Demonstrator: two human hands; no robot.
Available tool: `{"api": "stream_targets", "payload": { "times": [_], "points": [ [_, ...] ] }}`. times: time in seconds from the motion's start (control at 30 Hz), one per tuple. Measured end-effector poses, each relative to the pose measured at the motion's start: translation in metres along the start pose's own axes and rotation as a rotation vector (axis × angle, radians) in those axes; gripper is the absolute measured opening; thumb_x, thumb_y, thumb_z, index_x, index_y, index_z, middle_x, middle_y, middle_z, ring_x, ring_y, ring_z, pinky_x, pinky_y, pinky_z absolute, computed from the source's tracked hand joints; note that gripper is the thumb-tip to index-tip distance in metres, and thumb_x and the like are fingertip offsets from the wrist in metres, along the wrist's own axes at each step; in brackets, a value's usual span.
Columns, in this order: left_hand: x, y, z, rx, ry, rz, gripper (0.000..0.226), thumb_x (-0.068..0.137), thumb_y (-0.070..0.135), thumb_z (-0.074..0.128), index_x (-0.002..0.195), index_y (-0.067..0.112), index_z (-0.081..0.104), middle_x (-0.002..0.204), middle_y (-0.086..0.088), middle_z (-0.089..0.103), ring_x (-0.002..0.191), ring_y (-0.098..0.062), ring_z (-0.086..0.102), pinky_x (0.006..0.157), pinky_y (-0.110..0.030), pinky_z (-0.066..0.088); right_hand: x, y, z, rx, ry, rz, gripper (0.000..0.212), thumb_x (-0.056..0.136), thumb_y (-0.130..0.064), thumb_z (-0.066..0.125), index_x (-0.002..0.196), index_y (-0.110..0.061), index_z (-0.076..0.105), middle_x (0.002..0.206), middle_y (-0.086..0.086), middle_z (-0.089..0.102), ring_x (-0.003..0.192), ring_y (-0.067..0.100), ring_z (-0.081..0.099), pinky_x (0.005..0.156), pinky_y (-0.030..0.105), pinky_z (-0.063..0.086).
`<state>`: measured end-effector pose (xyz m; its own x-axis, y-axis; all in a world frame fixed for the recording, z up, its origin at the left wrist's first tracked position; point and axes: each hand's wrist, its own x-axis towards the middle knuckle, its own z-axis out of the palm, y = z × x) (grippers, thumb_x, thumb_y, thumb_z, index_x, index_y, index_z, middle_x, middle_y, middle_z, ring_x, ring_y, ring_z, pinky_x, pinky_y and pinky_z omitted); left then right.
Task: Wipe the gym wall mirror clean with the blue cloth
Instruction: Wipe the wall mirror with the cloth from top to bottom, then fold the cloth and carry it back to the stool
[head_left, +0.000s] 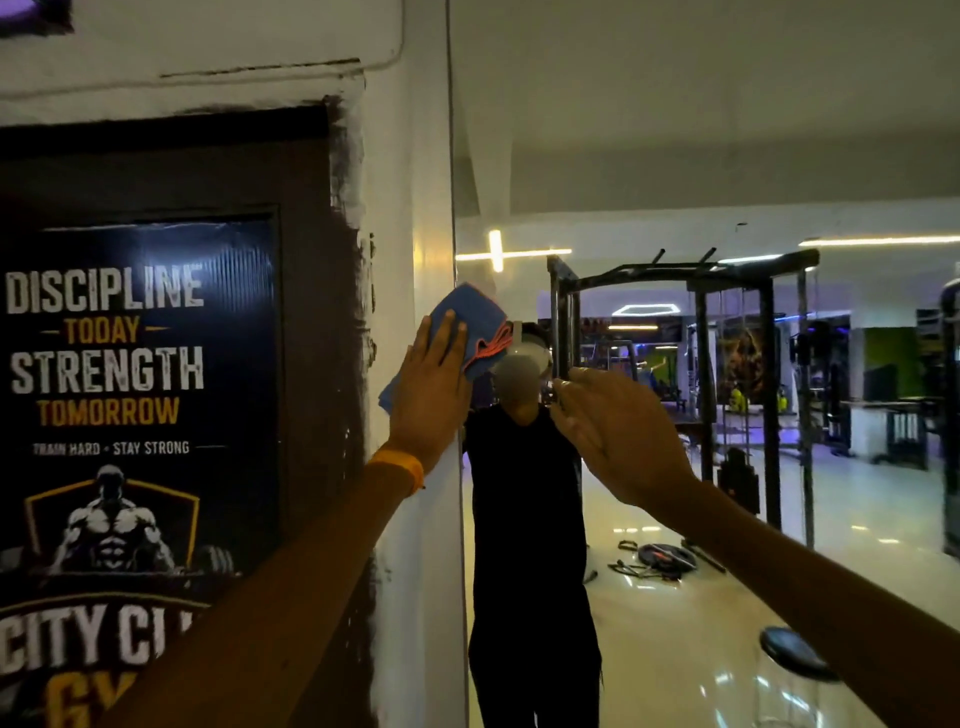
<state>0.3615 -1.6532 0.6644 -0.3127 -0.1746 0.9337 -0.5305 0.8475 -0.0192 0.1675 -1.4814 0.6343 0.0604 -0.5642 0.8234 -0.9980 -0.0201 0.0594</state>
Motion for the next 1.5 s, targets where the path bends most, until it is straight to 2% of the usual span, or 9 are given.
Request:
{"api": "stream_targets", "payload": {
  "times": [0.13,0.2,0.37,0.6,0.8,0.93,1.17,1.33,1.5],
  "points": [
    [-0.049,0.006,-0.019,-0.317,-0.082,-0.225,0.053,0.109,0.009,0.047,0.159,0.004,0.032,0.164,-0.017,0.035,0.149,-0.034,0.039,0.123,-0.048,0.031,-0.045,-0.006,0.011,0.273,0.053,0.129,0.041,0.106,-0.042,0.037,0.123,-0.016,0.063,0.114,0.002,0.066,0.107,0.018,0.062,0.097,0.043,0.05],
    [-0.073,0.016,-0.026,-0.654,-0.037,-0.497,0.045,0.11,0.022,0.048,0.153,0.009,0.048,0.126,-0.018,0.065,0.102,-0.028,0.069,0.094,-0.048,0.053,-0.072,-0.018,0.016,0.349,0.081,0.149,0.039,0.102,-0.037,0.045,0.125,-0.013,0.064,0.121,0.008,0.067,0.112,0.025,0.063,0.099,0.043,0.051],
    [-0.151,0.068,-0.053,-1.123,-0.033,-0.915,0.037,0.11,0.041,0.044,0.087,0.016,0.058,0.047,0.011,0.04,0.038,-0.004,0.035,0.041,-0.023,0.034,-0.139,-0.045,0.025,0.424,-0.008,0.229,0.05,0.102,-0.044,0.043,0.134,-0.011,0.062,0.132,0.009,0.067,0.115,0.024,0.066,0.093,0.024,0.047],
    [-0.259,0.095,-0.047,-0.963,0.002,-0.986,0.029,0.112,0.028,0.042,0.102,0.018,0.068,0.061,0.003,0.048,0.044,0.0,0.044,0.045,-0.015,0.039,-0.223,-0.075,0.032,0.511,-0.076,0.354,0.068,0.102,-0.06,0.037,0.138,-0.009,0.061,0.133,0.008,0.067,0.121,0.026,0.063,0.098,0.043,0.056],
    [-0.326,0.158,-0.06,-1.017,-0.093,-1.038,0.031,0.112,0.029,0.037,0.111,0.011,0.062,0.07,-0.008,0.056,0.046,-0.003,0.051,0.046,-0.017,0.046,-0.303,-0.099,0.031,0.67,-0.183,0.612,0.038,0.108,-0.027,0.053,0.142,-0.011,0.058,0.141,0.007,0.063,0.128,0.022,0.06,0.108,0.042,0.05],
    [-0.373,0.226,-0.063,-1.012,-0.204,-1.136,0.031,0.109,0.037,0.042,0.102,0.019,0.066,0.06,0.002,0.055,0.046,-0.006,0.049,0.049,-0.027,0.042,-0.367,-0.118,0.005,0.931,-0.275,0.948,0.03,0.109,-0.02,0.05,0.134,-0.01,0.061,0.128,0.006,0.066,0.101,0.003,0.062,0.087,0.012,0.048],
    [-0.449,0.344,-0.077,-1.077,-0.357,-1.254,0.029,0.111,0.033,0.041,0.113,0.018,0.066,0.074,-0.003,0.063,0.06,-0.012,0.058,0.055,-0.017,0.048,-0.464,-0.132,-0.046,1.242,-0.384,1.291,0.021,0.11,-0.03,0.044,0.114,-0.022,0.063,0.11,0.001,0.069,0.103,0.02,0.066,0.08,0.026,0.049],
    [-0.49,0.404,-0.096,-1.143,-0.439,-1.32,0.037,0.111,0.028,0.042,0.129,0.003,0.061,0.093,-0.002,0.072,0.075,0.0,0.071,0.068,-0.015,0.055,-0.517,-0.14,-0.078,1.29,-0.41,1.327,0.038,0.109,-0.039,0.044,0.133,-0.015,0.059,0.12,0.006,0.07,0.107,0.019,0.068,0.079,0.024,0.055],
    [-0.52,0.438,-0.112,-1.09,-0.606,-1.249,0.048,0.105,0.041,0.046,0.142,0.014,0.056,0.122,-0.008,0.071,0.118,-0.025,0.068,0.095,-0.03,0.059,-0.54,-0.153,-0.111,1.311,-0.415,1.436,0.037,0.106,-0.041,0.048,0.127,-0.013,0.06,0.116,0.008,0.069,0.104,0.02,0.067,0.079,0.027,0.055]
  ]
}}
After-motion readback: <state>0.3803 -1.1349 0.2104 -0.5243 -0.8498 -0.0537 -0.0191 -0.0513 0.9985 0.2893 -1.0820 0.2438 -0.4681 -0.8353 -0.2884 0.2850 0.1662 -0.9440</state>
